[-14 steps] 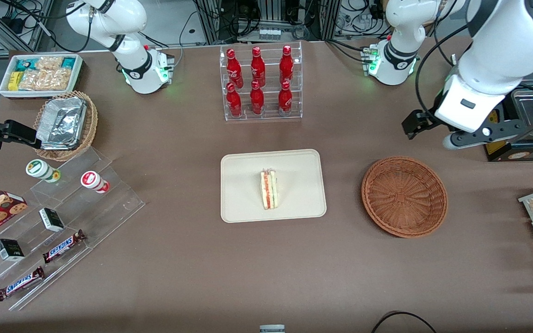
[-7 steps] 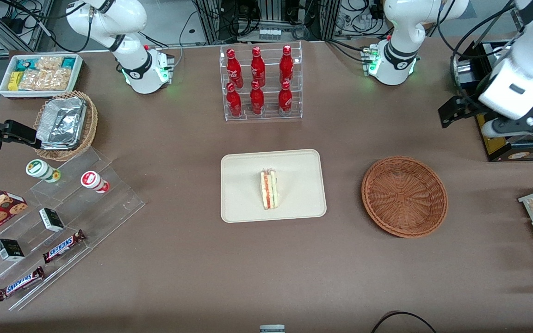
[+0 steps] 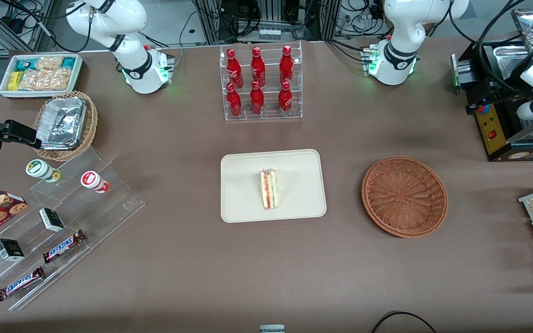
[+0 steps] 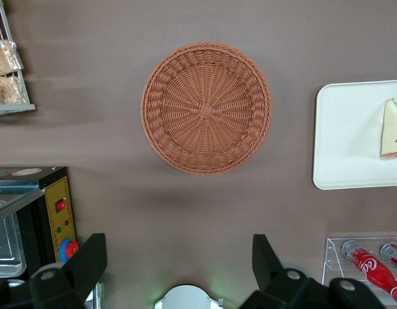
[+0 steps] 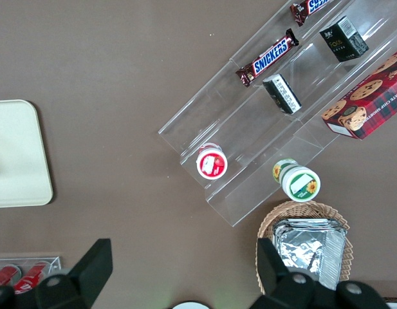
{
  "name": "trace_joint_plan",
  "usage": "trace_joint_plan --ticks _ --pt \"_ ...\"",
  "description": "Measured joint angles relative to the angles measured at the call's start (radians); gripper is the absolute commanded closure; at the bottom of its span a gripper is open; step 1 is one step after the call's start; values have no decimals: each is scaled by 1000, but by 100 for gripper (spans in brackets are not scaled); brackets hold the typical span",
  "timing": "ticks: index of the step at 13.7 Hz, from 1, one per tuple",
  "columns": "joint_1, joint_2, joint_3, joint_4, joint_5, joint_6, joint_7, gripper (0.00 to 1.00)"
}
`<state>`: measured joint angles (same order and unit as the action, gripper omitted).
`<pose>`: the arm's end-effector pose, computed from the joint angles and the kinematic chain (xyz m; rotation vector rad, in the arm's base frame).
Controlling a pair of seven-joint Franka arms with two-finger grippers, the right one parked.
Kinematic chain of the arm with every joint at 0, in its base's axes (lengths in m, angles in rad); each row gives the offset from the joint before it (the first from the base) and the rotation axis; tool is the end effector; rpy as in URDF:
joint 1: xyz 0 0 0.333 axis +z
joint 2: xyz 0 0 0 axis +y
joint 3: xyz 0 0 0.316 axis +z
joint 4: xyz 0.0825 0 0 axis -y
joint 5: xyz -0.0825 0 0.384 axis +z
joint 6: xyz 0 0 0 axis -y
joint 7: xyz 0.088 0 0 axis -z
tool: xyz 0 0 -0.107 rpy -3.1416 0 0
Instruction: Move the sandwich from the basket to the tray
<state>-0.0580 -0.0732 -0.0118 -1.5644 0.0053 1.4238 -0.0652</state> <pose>0.5148 -0.0356 0.6543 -3.1292 0.0062 0.1046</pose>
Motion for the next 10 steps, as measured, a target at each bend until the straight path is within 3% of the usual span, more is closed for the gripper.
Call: trace_joint_plan --ticks 10 --pt "31 116 1 127 1 -11 15 0"
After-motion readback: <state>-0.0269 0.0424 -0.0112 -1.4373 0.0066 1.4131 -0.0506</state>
